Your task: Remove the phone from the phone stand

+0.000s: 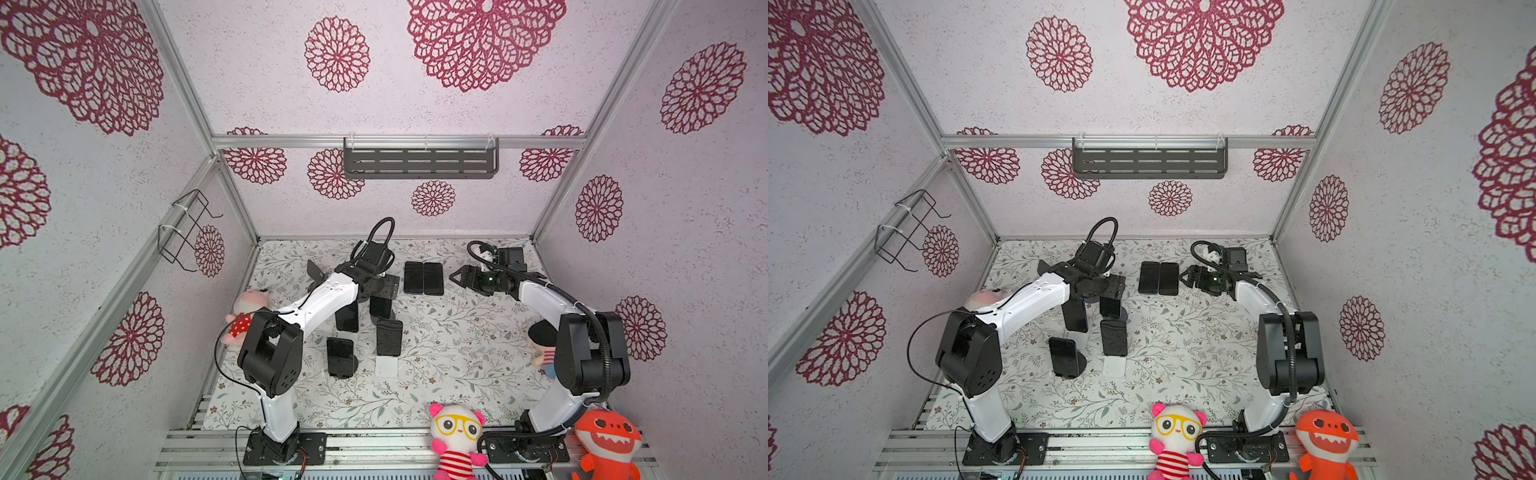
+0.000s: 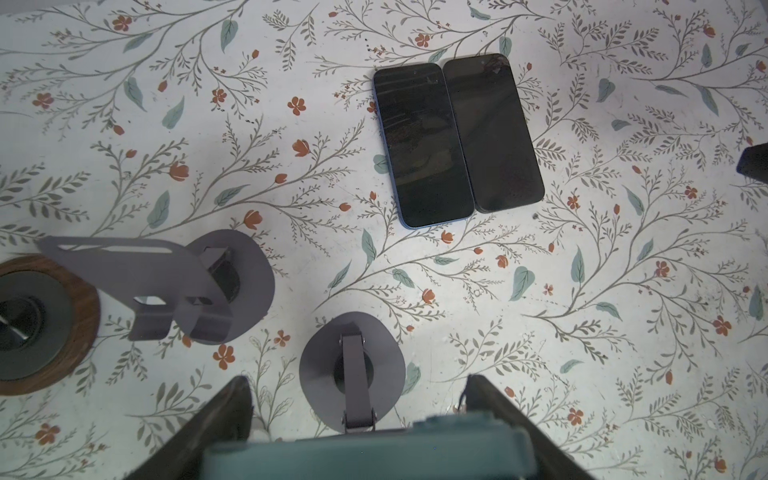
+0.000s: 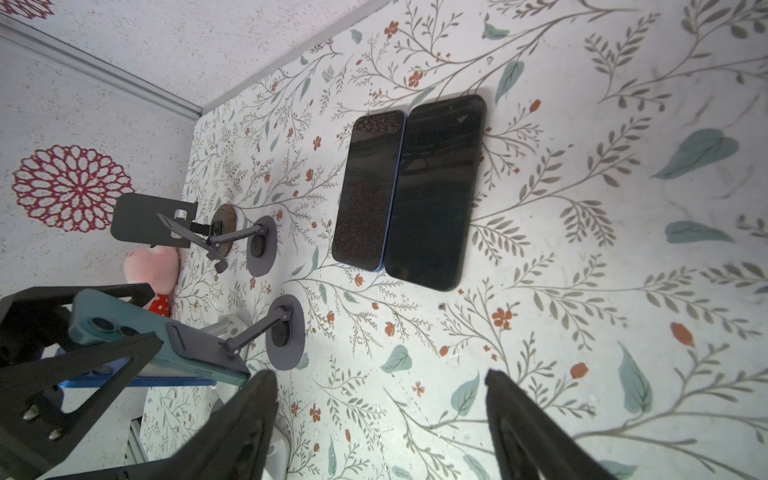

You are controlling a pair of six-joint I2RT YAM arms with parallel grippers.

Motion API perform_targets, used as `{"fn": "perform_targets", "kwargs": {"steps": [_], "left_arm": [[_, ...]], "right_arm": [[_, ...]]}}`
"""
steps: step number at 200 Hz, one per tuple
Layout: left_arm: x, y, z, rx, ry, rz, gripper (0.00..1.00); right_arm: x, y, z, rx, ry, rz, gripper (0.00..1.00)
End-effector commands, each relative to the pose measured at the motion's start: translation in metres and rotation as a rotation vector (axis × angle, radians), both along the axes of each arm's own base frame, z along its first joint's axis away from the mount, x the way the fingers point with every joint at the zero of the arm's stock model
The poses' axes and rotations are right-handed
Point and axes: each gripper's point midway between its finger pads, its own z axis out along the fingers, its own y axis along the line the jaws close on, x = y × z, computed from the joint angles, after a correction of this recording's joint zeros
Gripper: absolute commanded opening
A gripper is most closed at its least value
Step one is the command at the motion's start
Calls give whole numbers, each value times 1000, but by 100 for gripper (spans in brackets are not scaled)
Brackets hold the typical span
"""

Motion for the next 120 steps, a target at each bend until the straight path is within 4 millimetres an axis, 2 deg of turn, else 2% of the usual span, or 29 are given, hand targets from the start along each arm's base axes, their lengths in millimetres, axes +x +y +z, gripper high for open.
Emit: {"fn": "perform_targets", "kwargs": {"steps": [1, 82, 99, 120], "left_arm": [[4, -1, 4, 8, -14, 13, 81], [6, -2, 23, -9, -25, 20, 77], [6, -4, 35, -21, -28, 16, 75], [4, -5, 57, -35, -27, 19, 72]], "right_arm": [[1, -1, 6, 9, -25, 6, 82], [-2, -3, 9, -1, -27, 2, 82], [-2, -3, 16, 4, -57, 10, 82], [-3, 0, 38, 34, -161, 22, 81]]}}
